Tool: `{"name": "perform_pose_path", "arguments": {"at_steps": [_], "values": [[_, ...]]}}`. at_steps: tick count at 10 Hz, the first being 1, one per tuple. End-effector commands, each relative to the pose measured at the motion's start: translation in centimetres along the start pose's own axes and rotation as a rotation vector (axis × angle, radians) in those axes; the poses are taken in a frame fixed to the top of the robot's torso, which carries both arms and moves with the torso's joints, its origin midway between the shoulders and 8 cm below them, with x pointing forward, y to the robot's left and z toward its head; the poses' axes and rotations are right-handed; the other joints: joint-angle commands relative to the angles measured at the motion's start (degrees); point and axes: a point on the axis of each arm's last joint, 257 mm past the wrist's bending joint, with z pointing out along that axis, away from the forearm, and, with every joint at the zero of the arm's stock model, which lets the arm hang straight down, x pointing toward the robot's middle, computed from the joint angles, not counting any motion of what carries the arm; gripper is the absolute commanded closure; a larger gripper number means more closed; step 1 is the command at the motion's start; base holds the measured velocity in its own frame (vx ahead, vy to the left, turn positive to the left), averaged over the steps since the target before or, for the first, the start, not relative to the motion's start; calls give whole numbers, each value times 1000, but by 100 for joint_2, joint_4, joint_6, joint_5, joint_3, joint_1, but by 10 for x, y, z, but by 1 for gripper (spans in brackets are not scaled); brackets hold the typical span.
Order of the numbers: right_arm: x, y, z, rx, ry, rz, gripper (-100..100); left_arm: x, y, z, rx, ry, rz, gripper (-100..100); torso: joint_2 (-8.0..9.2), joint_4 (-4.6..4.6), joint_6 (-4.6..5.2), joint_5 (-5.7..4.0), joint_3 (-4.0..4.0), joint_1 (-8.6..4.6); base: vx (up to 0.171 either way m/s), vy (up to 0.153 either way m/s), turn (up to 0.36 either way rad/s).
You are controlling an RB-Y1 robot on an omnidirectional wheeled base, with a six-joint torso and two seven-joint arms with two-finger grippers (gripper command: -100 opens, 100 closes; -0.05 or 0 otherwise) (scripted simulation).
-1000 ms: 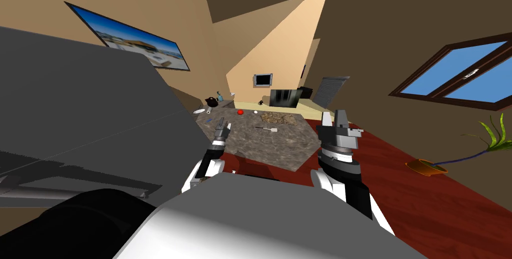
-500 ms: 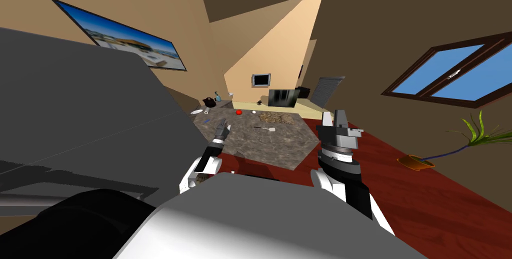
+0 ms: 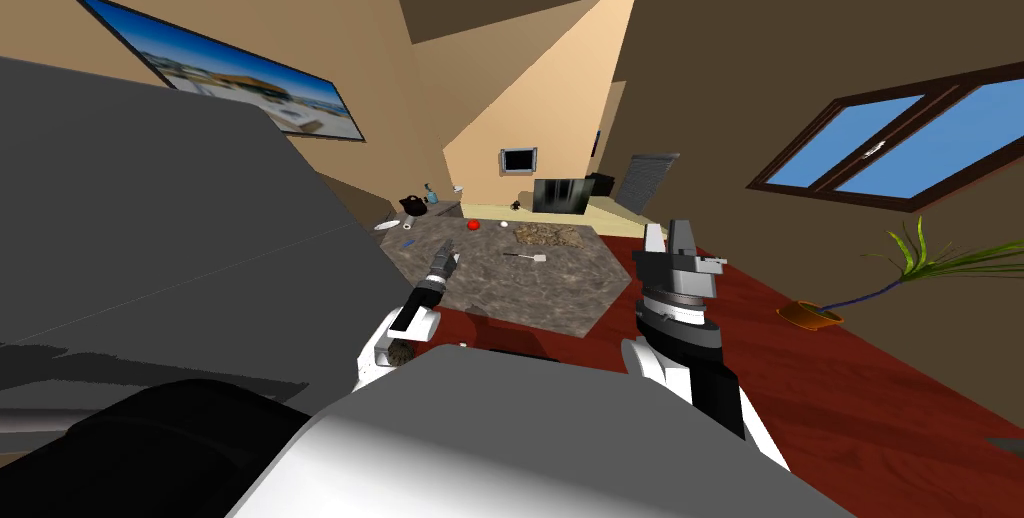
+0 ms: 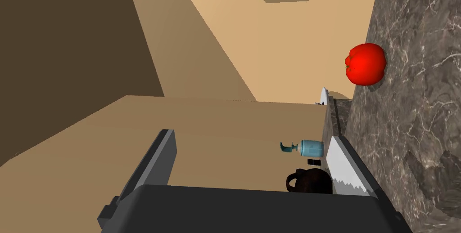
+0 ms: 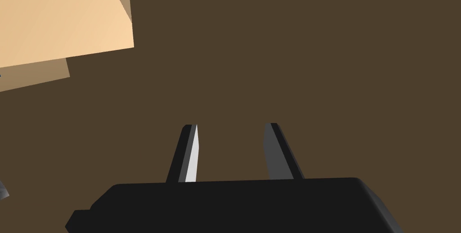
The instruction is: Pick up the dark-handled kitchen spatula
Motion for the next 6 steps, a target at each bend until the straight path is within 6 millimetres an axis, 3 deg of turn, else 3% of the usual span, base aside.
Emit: {"name": "perform_pose_path", "arguments": {"at_steps": [1,3,5,6], "values": [[0,0,0,0,0,0,0,-13,12,4,-50,-10,26,-100,0,0,0,0,0,0,-9,-32,-73],[0,0,0,0,0,0,0,-28,27,8,-110,-25,50,-100,2,0,0,-1,1,-2,-11,-30,-66],[0,0,0,0,0,0,0,-30,38,6,-151,-34,50,-100,0,0,-1,0,0,-2,0,-21,-19],[0,0,0,0,0,0,0,-45,46,10,-189,-49,74,-100,-1,0,-1,0,-1,1,3,-29,-86]]}}
